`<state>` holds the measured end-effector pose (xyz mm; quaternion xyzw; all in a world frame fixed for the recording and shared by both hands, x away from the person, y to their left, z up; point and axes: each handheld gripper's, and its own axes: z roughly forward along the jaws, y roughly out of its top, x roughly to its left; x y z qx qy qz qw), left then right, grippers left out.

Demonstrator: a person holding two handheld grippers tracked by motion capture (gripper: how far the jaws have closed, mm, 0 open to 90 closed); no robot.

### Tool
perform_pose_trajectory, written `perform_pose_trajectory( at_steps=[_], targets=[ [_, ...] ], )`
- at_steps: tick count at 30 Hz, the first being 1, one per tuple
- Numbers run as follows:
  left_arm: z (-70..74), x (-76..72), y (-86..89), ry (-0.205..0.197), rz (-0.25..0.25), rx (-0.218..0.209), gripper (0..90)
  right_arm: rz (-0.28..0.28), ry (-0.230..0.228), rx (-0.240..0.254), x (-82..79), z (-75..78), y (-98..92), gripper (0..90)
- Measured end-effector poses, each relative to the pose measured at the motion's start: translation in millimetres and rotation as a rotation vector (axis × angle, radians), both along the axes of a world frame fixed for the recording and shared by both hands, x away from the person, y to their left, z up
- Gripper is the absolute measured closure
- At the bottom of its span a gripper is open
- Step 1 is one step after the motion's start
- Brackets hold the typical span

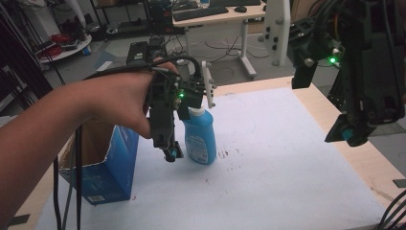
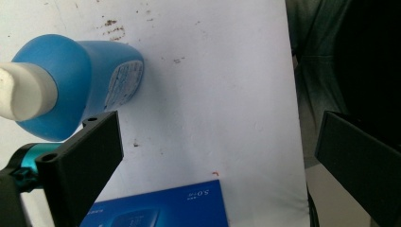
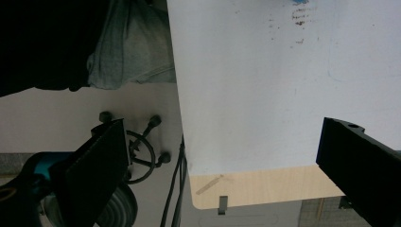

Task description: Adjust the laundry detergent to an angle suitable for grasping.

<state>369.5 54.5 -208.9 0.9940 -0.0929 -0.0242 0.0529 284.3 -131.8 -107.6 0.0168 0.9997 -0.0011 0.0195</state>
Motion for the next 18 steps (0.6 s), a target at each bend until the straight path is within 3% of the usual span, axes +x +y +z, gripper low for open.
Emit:
perform_pose_trajectory(
  at_steps=[18],
  targets=[
    [3.9,-3.3,-2.6,-0.005,0.007,-0.001,1.7,0.004,-0.005,-0.006,-0.5,-5.2,0.8,2.4]
  ],
)
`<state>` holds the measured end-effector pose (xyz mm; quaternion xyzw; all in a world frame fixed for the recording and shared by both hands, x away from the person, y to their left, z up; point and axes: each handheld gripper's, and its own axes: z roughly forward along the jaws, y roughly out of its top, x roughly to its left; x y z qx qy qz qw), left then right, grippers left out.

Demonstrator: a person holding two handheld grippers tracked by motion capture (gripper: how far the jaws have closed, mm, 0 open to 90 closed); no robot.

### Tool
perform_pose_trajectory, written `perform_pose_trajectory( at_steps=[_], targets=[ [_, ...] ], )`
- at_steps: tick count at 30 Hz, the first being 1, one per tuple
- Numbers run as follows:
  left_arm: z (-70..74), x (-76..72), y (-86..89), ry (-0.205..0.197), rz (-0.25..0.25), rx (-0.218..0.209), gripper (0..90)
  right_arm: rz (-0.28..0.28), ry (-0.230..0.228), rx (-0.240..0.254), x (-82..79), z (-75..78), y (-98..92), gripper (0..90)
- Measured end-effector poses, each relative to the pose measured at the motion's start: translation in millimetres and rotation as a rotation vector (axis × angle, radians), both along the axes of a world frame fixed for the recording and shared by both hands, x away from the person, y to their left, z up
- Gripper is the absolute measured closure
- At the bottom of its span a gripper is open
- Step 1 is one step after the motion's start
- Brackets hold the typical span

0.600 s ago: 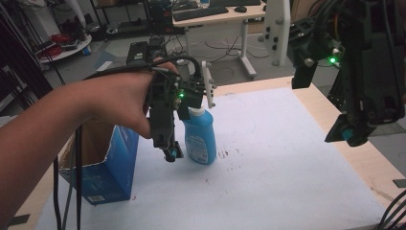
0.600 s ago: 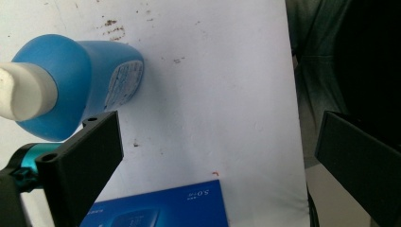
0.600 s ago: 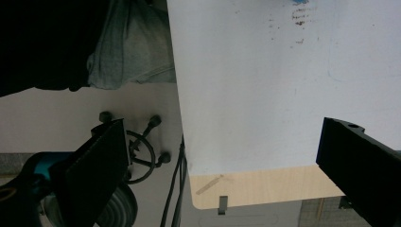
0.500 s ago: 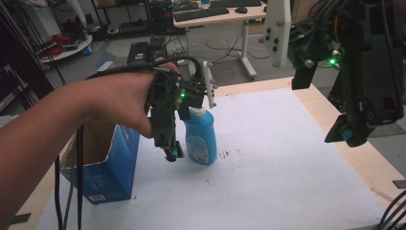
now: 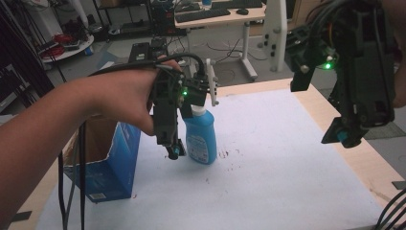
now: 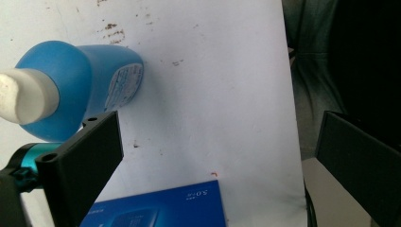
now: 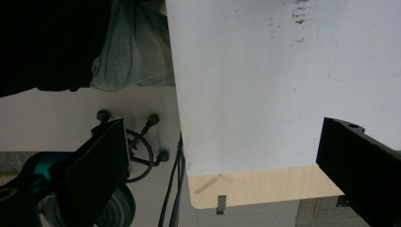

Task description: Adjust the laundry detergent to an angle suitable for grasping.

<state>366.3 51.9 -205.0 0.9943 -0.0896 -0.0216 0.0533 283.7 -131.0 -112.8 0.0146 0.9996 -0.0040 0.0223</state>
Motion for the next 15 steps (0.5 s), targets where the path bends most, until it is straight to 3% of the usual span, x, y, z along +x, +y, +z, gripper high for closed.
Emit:
perform_pose_trajectory(
  at_steps=[15],
  targets=[
    [-2.8,-3.0,-1.8,0.003,-0.006,0.016,1.7,-0.003,-0.002,0.002,-2.2,-1.2,-2.6,2.4]
  ],
)
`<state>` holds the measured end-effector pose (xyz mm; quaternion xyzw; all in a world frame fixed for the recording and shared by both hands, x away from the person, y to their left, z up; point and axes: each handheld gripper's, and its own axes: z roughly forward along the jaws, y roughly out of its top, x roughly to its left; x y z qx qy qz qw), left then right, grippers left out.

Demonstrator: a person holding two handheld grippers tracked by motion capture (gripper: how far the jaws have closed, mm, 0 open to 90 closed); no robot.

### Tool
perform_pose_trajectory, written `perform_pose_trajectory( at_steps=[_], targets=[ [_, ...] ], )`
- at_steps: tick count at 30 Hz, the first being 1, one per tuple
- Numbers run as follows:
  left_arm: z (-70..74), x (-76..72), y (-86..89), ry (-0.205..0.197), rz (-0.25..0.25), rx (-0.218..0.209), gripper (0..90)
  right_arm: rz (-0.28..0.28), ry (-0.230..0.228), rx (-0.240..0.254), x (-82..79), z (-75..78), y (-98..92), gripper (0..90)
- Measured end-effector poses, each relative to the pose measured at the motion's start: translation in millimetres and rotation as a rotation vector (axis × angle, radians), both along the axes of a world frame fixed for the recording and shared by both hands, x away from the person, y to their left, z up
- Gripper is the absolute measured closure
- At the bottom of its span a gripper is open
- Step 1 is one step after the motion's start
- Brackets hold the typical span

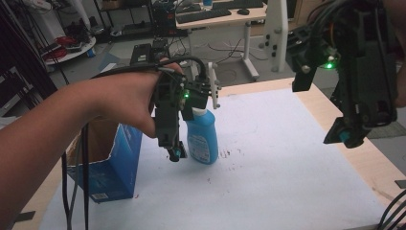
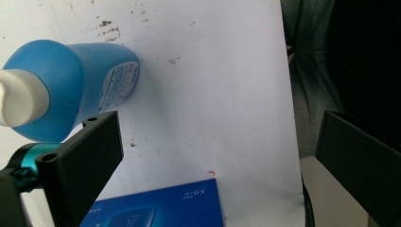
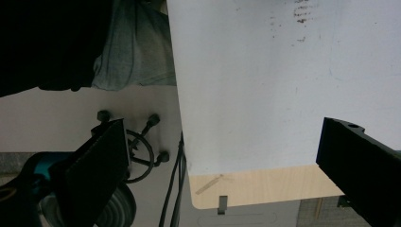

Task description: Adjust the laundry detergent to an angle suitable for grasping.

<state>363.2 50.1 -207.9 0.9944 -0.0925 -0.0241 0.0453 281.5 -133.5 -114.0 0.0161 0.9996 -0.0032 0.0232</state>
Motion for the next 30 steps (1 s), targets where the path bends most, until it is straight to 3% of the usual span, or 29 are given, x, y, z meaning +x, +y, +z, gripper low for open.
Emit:
perform_pose_trajectory(
  at_steps=[8,23,28,30],
  targets=[
    [2.8,-2.6,5.6,-0.006,0.007,-0.001,1.7,-0.014,-0.002,0.007,1.0,-3.1,-2.6,2.4],
    [10.4,-11.0,35.6,-0.025,0.045,0.014,1.7,-0.062,0.011,0.036,7.8,-16.2,-7.8,2.4],
    [10.9,-11.7,44.7,-0.025,0.056,0.014,1.7,-0.079,-0.019,0.066,12.5,-19.6,-7.4,2.4],
    [10.5,-12.5,51.6,-0.024,0.065,0.016,1.7,-0.103,-0.054,0.11,16.8,-26.0,-7.3,2.4]
  ],
)
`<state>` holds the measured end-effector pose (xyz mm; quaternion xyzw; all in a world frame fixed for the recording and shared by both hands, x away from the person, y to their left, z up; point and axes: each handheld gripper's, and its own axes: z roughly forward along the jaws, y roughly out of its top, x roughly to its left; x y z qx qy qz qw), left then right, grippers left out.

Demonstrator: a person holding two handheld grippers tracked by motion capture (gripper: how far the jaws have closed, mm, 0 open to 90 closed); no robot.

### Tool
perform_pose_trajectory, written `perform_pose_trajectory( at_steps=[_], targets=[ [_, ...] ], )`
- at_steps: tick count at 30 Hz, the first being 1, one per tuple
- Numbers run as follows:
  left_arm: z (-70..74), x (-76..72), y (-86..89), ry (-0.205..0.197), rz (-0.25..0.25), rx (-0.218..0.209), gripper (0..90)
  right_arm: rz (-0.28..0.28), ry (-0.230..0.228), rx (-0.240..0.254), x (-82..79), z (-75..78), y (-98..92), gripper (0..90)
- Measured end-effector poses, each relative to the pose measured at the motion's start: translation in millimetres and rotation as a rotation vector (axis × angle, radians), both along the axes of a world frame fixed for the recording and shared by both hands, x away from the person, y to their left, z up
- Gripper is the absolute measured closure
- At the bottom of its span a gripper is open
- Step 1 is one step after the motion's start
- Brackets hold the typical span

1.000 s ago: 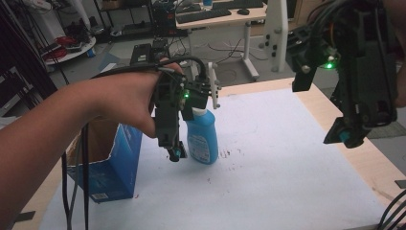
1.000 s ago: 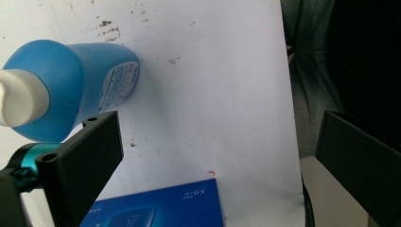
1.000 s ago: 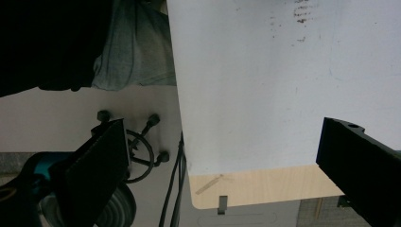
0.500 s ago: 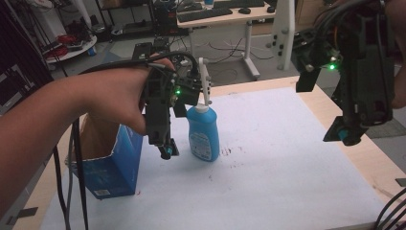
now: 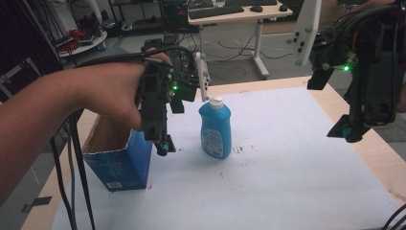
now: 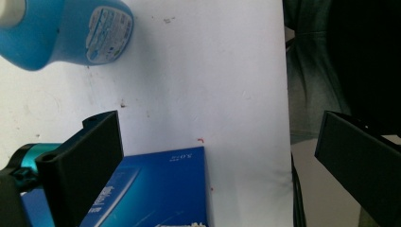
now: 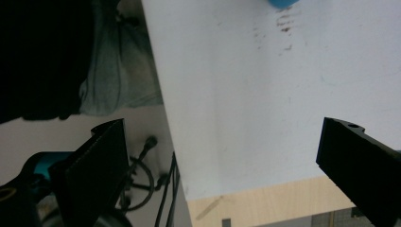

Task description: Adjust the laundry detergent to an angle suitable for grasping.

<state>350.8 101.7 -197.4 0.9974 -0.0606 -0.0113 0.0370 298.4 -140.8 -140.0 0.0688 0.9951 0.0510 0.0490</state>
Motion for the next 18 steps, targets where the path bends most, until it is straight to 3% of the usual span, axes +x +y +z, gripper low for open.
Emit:
perform_pose_trajectory(
  at_steps=[2,4,8,9,10,11,12,17,18],
  targets=[
    [-0.5,0.1,3.8,0.0,0.004,0.001,1.7,-0.009,-0.009,0.012,1.3,-2.4,0.3,2.4],
    [-0.6,-0.1,7.4,-0.001,0.008,-0.001,1.7,-0.049,-0.037,0.058,4.8,-11.7,1.1,2.4],
    [-0.8,-0.6,13.4,-0.002,0.013,-0.009,1.7,-0.065,-0.053,0.111,9.4,-24.4,-0.5,2.4],
    [-0.8,-0.9,15.8,0.0,0.018,-0.009,1.7,-0.089,-0.06,0.156,12.9,-33.8,-3.3,2.4],
    [-0.8,-0.9,15.8,0.0,0.018,-0.009,1.7,-0.089,-0.06,0.156,12.9,-33.8,-3.3,2.4],
    [-0.8,-1.1,16.7,0.0,0.019,-0.007,1.7,-0.117,-0.067,0.211,16.6,-42.7,-6.9,2.4],
    [-0.7,-1.3,17.5,-0.001,0.021,-0.007,1.7,-0.117,-0.067,0.211,16.6,-42.7,-6.9,2.4],
    [0.7,-2.4,19.3,-0.002,0.023,-0.004,1.7,-0.195,-0.071,0.338,26.4,-69.6,-14.7,2.4],
    [0.7,-2.4,19.3,-0.002,0.023,-0.004,1.7,-0.195,-0.071,0.338,26.4,-69.6,-14.7,2.4]
  ],
)
